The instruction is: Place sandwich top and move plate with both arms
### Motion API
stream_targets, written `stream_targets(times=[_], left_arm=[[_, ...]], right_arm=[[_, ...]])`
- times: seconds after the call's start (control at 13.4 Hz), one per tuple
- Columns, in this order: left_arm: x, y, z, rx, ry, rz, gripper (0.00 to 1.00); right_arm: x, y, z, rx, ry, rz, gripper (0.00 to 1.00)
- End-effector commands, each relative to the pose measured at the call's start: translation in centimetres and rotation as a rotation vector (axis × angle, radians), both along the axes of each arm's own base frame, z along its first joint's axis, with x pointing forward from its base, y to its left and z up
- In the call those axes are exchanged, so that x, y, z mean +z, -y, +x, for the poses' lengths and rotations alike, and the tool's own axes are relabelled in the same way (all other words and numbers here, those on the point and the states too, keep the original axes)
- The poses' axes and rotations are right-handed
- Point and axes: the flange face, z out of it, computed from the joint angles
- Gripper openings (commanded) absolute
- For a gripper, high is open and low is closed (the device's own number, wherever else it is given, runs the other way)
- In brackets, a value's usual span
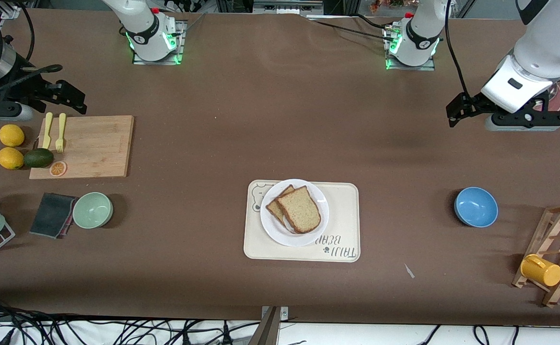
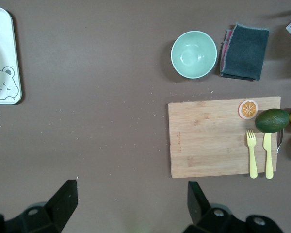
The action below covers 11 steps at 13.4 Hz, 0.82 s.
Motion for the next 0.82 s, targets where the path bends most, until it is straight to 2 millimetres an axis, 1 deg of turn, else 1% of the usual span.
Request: stream_targets(times=[0.0,0.22,0.45,0.52,0.75], left_arm=[[0.61,-0.66,0.57,0.034,-0.027,-0.091,1.0],[0.4,-0.88,0.24,0.034,-0.058,-0.083,1.0],[0.55,-0.17,0.16,-0.001,-0.047,-0.015,1.0],[0.92,0.06,0.16,-0.006,-0.044,-0.012,1.0],[1.15,-0.41,0.51,-0.003,-0.039,-0.016,1.0]], right_arm=[[0.77,-0.01,-0.16,-0.012,0.006,-0.011,1.0],[0.77,-0.1,-0.17,-0.011,0.006,-0.011,1.0],[0.8,-0.12,-0.14,-0.011,0.009,-0.009,1.0],[0.8,-0.03,-0.13,-0.011,0.009,-0.009,1.0],[0.87,-0.05,-0.12,-0.011,0.011,-0.007,1.0]])
